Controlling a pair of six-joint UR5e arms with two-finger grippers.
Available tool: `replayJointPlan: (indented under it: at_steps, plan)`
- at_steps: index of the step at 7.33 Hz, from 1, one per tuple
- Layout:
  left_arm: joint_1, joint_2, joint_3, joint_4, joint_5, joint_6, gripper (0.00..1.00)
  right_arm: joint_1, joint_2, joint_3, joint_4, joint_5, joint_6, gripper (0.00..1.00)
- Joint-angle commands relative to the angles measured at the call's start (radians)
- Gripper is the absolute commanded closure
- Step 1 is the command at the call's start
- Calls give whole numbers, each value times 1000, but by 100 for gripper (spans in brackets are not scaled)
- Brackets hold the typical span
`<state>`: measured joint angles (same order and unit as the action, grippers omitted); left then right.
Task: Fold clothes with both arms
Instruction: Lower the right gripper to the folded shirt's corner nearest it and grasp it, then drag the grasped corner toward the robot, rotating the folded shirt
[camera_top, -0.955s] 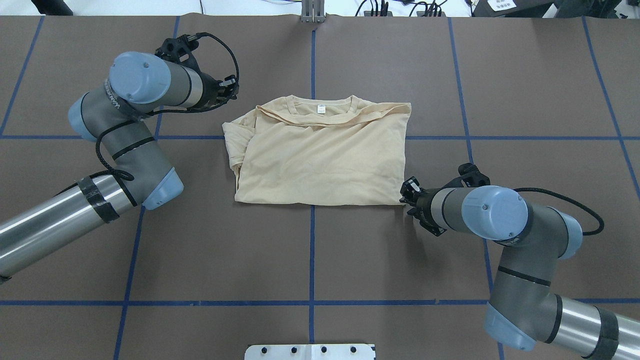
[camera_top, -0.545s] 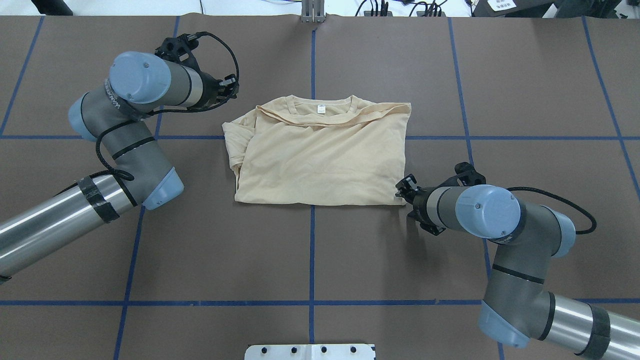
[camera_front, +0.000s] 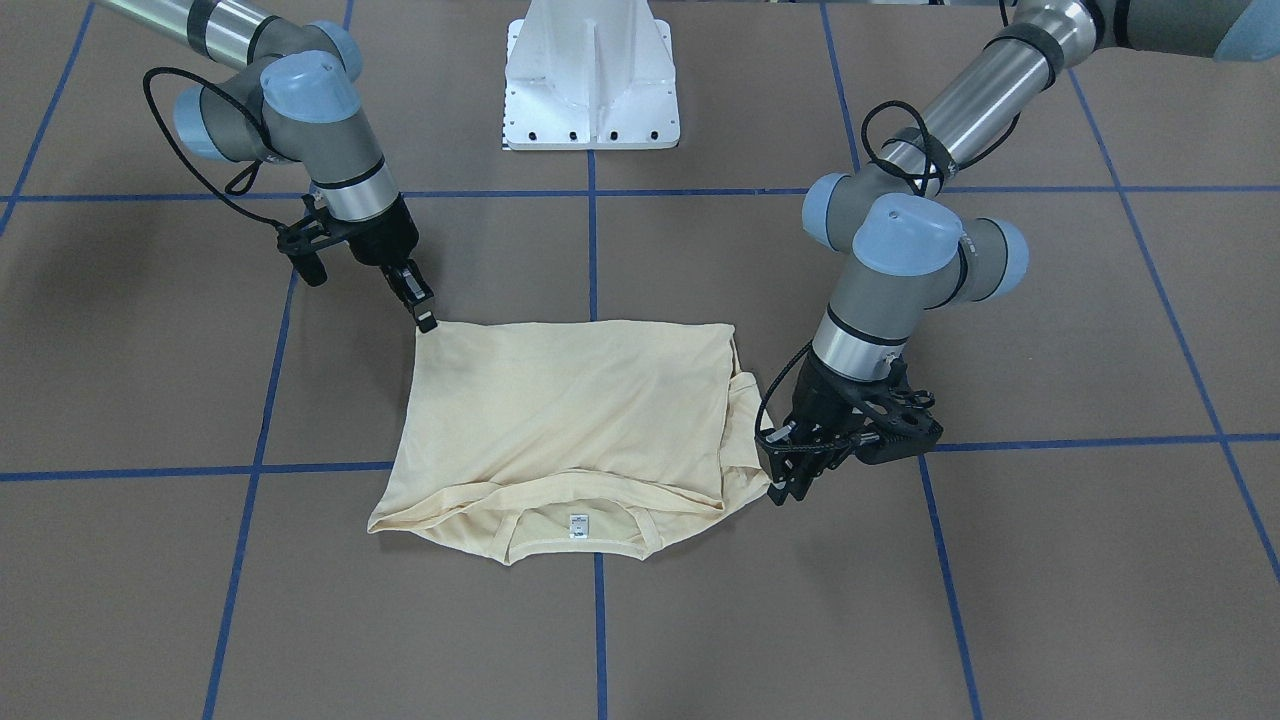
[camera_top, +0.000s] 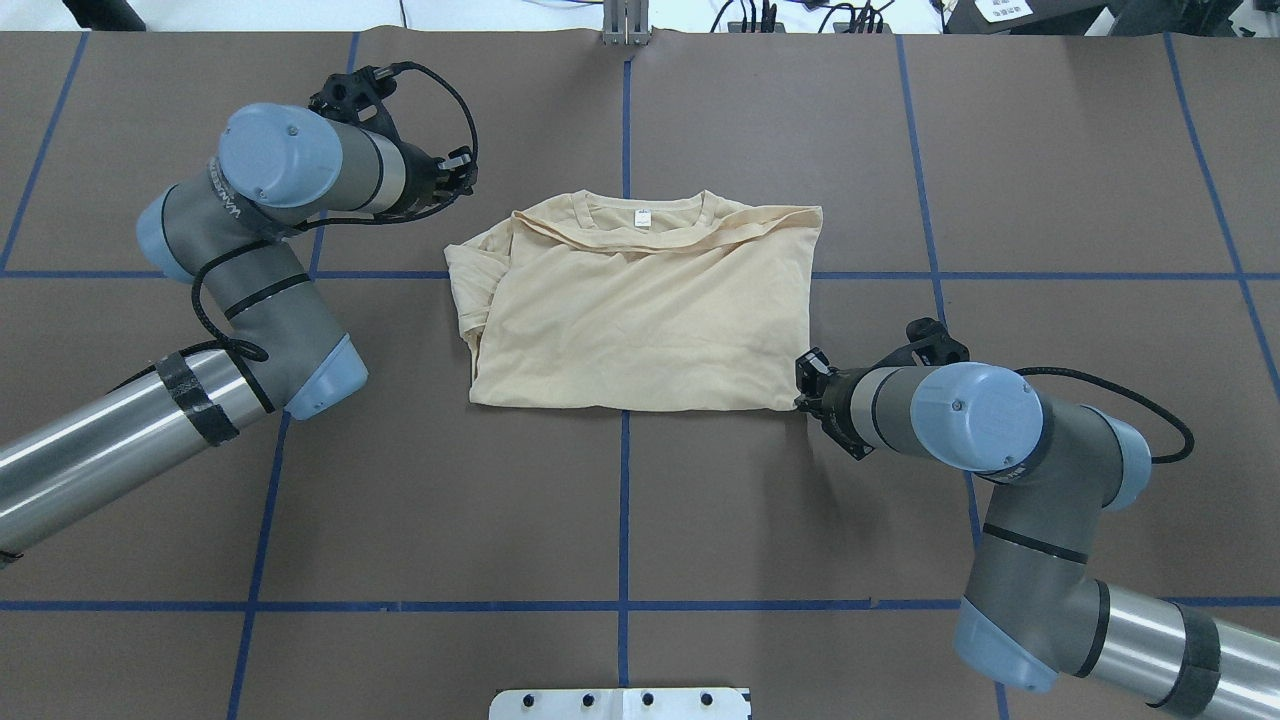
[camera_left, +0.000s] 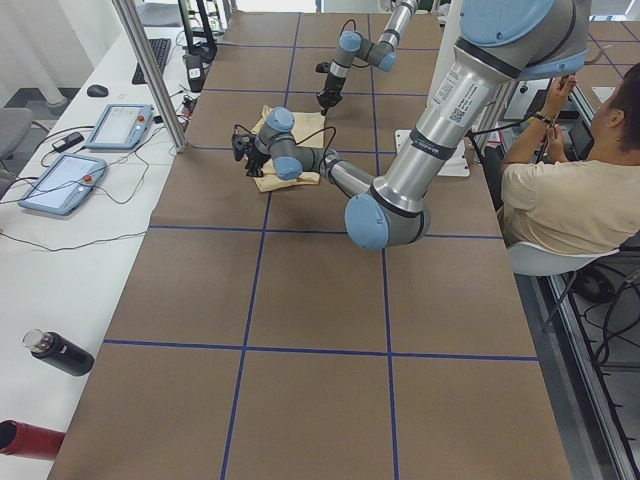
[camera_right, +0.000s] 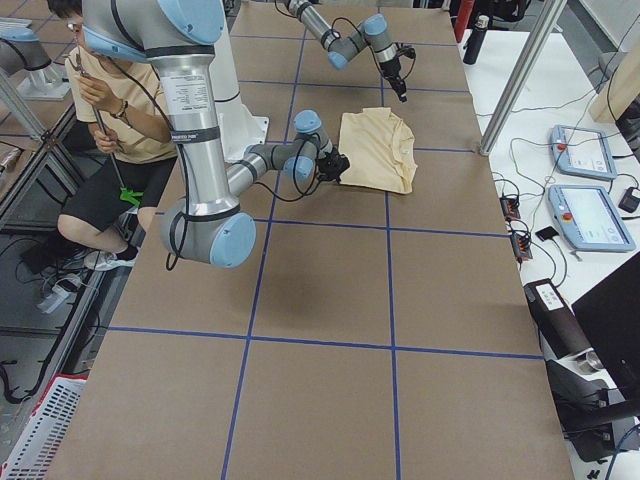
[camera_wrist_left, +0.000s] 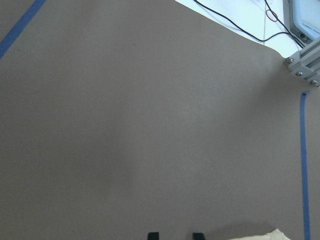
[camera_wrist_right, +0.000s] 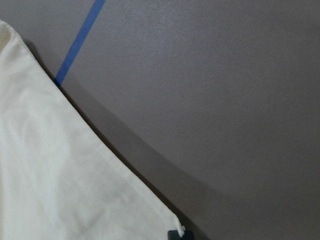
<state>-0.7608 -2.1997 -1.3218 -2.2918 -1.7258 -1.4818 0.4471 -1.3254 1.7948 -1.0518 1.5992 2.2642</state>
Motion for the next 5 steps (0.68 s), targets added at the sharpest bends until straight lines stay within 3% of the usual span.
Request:
replayJointPlan:
  at_steps: [1,3,5]
  plan:
    - [0,0,1,0,0,0,65,4,-35,58,-2,2,1,100]
    - [2,0,0,0,-1,0,66,-69,-109,203,-115,4,32,100]
    - [2,0,-5,-2,-12,3,67,-241,-206,309,-123,37,32,100]
